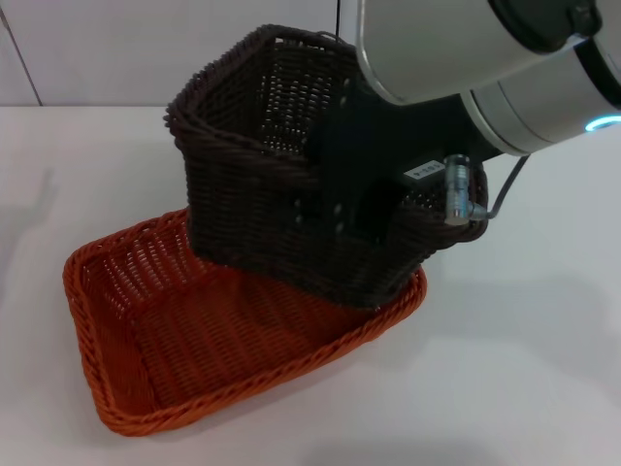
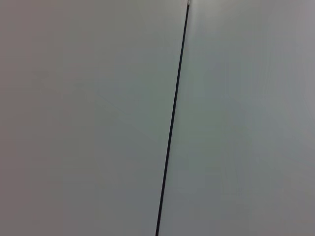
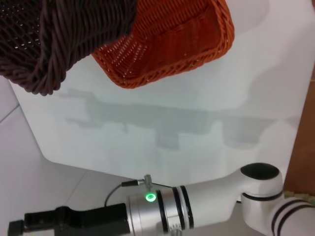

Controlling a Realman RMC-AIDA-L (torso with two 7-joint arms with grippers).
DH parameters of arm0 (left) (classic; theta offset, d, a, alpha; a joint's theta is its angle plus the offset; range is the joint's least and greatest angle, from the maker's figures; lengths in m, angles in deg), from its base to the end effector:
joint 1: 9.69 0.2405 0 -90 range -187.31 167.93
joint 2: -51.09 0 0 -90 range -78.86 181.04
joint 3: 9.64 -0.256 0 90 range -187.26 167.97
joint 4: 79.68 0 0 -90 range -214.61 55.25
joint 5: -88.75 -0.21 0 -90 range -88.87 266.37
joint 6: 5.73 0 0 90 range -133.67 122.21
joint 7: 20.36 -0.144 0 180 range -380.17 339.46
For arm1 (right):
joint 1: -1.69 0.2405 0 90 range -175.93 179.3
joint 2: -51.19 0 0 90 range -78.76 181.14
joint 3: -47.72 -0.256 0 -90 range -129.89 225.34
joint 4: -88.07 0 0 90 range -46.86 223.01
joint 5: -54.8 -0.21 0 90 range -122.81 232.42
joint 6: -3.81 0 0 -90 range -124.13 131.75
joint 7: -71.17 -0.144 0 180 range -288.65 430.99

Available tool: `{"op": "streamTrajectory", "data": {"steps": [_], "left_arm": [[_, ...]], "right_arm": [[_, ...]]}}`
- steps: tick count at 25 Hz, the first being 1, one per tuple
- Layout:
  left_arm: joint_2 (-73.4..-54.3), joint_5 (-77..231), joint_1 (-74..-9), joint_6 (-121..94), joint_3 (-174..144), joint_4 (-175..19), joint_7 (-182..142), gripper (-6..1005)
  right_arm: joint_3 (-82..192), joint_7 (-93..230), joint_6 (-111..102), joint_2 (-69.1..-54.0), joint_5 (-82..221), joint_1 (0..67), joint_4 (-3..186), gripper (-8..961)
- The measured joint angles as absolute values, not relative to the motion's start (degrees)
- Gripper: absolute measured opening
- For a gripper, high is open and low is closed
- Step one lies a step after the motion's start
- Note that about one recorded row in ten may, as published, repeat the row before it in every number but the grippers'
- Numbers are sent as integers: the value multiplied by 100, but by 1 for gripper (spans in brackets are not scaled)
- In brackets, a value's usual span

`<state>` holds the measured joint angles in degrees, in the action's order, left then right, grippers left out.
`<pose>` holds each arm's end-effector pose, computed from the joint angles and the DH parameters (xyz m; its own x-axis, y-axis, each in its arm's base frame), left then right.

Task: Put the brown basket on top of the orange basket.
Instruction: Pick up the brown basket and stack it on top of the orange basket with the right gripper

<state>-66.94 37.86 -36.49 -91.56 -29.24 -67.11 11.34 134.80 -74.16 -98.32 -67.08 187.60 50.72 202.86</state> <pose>-0.3260 0.3335 0.1088 0.5075 -0.4611 0.7279 0.7934 -0.0792 -0.6035 -0.0316 0.2812 0.0321 0.9769 0.1648 0.1357 0.1962 -0.9438 -0.2660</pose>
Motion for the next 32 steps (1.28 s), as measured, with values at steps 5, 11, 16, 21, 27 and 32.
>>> {"op": "streamTrajectory", "data": {"steps": [5, 11, 16, 21, 27, 32], "left_arm": [[-6695, 3781, -3684, -9127, -2939, -6712, 1048, 797], [-6695, 3777, -3694, -9062, -2983, -6712, 1041, 797], [-6694, 3777, -3695, -9062, -2986, -6712, 1040, 797], [-6694, 3777, -3701, -9062, -2986, -6712, 1040, 797], [-6694, 3778, -3710, -9063, -3002, -6735, 1040, 797], [-6694, 3776, -3712, -9062, -3009, -6770, 1040, 797]], "right_arm": [[13553, -7419, -9807, -6746, 18751, 5193, 20271, 149], [13698, -7453, -9746, -6765, 18741, 5303, 20233, 149], [13771, -7467, -9698, -6772, 18672, 5336, 20201, 149], [13818, -7477, -9674, -6777, 18488, 5337, 20196, 149], [13895, -7479, -9641, -6781, 18483, 5336, 20166, 149], [13950, -7480, -9478, -6781, 18502, 5337, 19950, 149]]}}
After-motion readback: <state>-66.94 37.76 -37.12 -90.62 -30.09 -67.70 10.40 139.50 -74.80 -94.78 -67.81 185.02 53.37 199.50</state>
